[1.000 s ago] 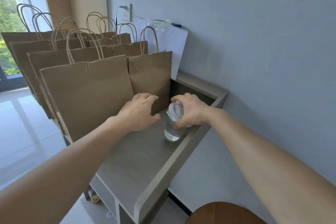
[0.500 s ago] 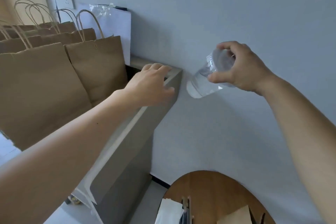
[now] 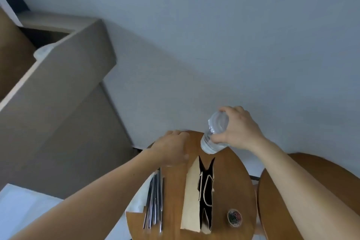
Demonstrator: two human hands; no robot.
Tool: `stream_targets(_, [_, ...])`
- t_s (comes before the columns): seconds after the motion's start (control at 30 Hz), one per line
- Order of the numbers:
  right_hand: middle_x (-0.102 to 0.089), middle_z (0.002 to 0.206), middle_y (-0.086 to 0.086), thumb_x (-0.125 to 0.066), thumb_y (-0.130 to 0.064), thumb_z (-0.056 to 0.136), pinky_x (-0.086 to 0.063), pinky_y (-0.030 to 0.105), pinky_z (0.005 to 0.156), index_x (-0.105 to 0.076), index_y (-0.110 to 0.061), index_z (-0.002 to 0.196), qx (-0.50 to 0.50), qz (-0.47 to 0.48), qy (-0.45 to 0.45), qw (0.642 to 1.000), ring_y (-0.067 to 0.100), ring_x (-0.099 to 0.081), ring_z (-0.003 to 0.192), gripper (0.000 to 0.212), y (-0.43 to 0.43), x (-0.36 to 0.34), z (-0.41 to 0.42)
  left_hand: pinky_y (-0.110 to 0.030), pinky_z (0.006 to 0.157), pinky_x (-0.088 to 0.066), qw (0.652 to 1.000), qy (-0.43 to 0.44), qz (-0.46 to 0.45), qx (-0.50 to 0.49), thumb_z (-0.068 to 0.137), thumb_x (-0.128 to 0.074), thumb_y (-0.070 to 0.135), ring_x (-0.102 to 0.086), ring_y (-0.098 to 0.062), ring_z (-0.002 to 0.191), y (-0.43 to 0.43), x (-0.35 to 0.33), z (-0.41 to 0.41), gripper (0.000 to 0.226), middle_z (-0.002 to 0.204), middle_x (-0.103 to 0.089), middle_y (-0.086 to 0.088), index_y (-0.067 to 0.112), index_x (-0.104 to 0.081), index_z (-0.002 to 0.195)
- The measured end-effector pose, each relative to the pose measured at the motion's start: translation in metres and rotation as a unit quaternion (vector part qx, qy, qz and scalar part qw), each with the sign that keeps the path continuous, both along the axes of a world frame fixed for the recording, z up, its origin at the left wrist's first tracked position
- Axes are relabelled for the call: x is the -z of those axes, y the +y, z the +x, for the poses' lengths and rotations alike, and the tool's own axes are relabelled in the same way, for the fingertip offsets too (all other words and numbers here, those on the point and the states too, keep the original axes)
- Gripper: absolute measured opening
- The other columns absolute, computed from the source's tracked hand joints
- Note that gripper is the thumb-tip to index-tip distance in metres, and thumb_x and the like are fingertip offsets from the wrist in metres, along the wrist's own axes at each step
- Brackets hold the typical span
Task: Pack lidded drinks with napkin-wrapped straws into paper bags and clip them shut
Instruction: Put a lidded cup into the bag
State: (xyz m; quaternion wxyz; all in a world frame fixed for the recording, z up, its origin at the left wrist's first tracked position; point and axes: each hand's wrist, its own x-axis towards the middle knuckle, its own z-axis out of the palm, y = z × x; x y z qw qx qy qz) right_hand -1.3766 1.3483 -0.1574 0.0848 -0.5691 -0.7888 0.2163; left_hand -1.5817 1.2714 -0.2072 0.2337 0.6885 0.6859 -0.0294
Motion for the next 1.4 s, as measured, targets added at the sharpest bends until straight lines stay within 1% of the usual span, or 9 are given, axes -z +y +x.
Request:
stream_targets(0.17, [-0.039,0.131,-0.007,-0.073,-0.057,0.053,-0.037,0.035,0.085,-0.036,-0.035,0.140,0.002,-0.042,0.029,0.999,0.018,-0.037,0.124,0.097,-0.007,0.042,0.018,-0.042,0.101,-0.046,0.986,-0.029,-0.164,0.000,0.069,-0.080,0.050,-0.049,-0.027,0.124,-0.035,0.068,0.032,0.098,0.143,-0.047,-0.005,0.021,-0.029,0.148])
stream_targets(0.27, [-0.038,0.129,-0.009,-0.067,-0.062,0.048,-0.036,0.033,0.083,-0.035,-0.037,0.138,0.003,-0.050,0.048,0.998,0.016,-0.036,0.122,0.099,-0.016,0.057,0.017,-0.038,0.096,-0.050,0.973,-0.057,-0.217,-0.048,0.067,-0.073,0.065,-0.056,-0.025,0.118,-0.053,0.098,0.047,0.106,0.139,-0.053,-0.002,0.024,-0.024,0.151])
stream_targets(0.37, [-0.037,0.129,-0.010,-0.065,-0.063,0.047,-0.037,0.033,0.085,-0.035,-0.037,0.137,0.008,-0.057,0.065,0.996,0.015,-0.034,0.124,0.098,-0.024,0.067,0.014,-0.038,0.085,-0.056,0.973,-0.036,-0.205,-0.095,0.070,-0.061,0.074,-0.064,-0.020,0.094,-0.059,0.113,0.060,0.088,0.110,-0.064,0.002,0.021,-0.041,0.136])
stream_targets(0.53, [-0.038,0.134,-0.007,-0.052,-0.075,0.044,-0.042,0.035,0.093,-0.034,-0.034,0.143,0.011,-0.044,0.055,0.997,0.017,-0.036,0.125,0.108,-0.041,0.076,0.013,-0.038,0.077,-0.058,0.972,-0.050,-0.174,-0.149,0.082,-0.051,0.060,-0.066,-0.020,0.082,-0.066,0.124,0.069,0.045,0.087,-0.065,0.002,0.020,-0.056,0.102])
stream_targets(0.7, [-0.036,0.137,-0.008,-0.072,-0.063,0.058,-0.041,0.031,0.087,-0.031,-0.035,0.144,-0.012,-0.026,0.040,0.999,0.015,-0.035,0.126,0.100,-0.049,0.082,0.025,-0.039,0.073,-0.062,0.926,-0.155,-0.195,-0.282,0.088,-0.047,0.044,-0.073,-0.018,0.064,-0.070,0.134,0.061,0.033,0.072,-0.074,-0.006,0.016,-0.065,0.091])
stream_targets(0.9, [-0.030,0.137,-0.011,-0.074,-0.061,0.063,-0.045,0.029,0.090,-0.024,-0.038,0.142,-0.145,-0.012,-0.047,0.988,0.014,-0.033,0.126,0.097,-0.054,0.079,0.036,-0.034,0.064,-0.063,0.914,-0.202,-0.162,-0.313,0.092,-0.048,0.041,-0.069,-0.011,0.050,-0.065,0.140,0.046,0.027,0.065,-0.071,0.000,0.018,-0.062,0.090])
stream_targets(1.1, [-0.031,0.142,0.001,-0.073,-0.057,0.065,-0.046,0.033,0.092,-0.023,-0.029,0.145,-0.318,-0.014,-0.216,0.923,0.023,-0.032,0.129,0.098,-0.070,0.101,0.025,-0.027,0.059,-0.062,0.921,-0.199,-0.160,-0.295,0.092,-0.048,0.042,-0.069,-0.008,0.054,-0.071,0.143,0.040,0.021,0.069,-0.070,0.002,0.023,-0.059,0.091])
stream_targets(1.2, [-0.033,0.143,0.007,-0.073,-0.056,0.068,-0.047,0.036,0.093,-0.025,-0.025,0.144,-0.324,-0.046,-0.251,0.911,0.028,-0.034,0.130,0.096,-0.075,0.125,0.015,-0.028,0.059,-0.062,0.917,-0.213,-0.162,-0.294,0.090,-0.051,0.040,-0.070,-0.008,0.055,-0.075,0.144,0.040,0.013,0.071,-0.069,0.003,0.028,-0.056,0.090])
stream_targets(1.4, [-0.032,0.138,0.010,-0.076,-0.050,0.071,-0.051,0.039,0.095,-0.024,-0.021,0.141,-0.211,-0.136,-0.260,0.932,0.034,-0.037,0.127,0.092,-0.078,0.181,-0.004,-0.032,0.062,-0.063,0.912,-0.214,-0.158,-0.311,0.089,-0.050,0.037,-0.070,-0.009,0.056,-0.077,0.144,0.034,0.011,0.069,-0.070,0.004,0.028,-0.055,0.087])
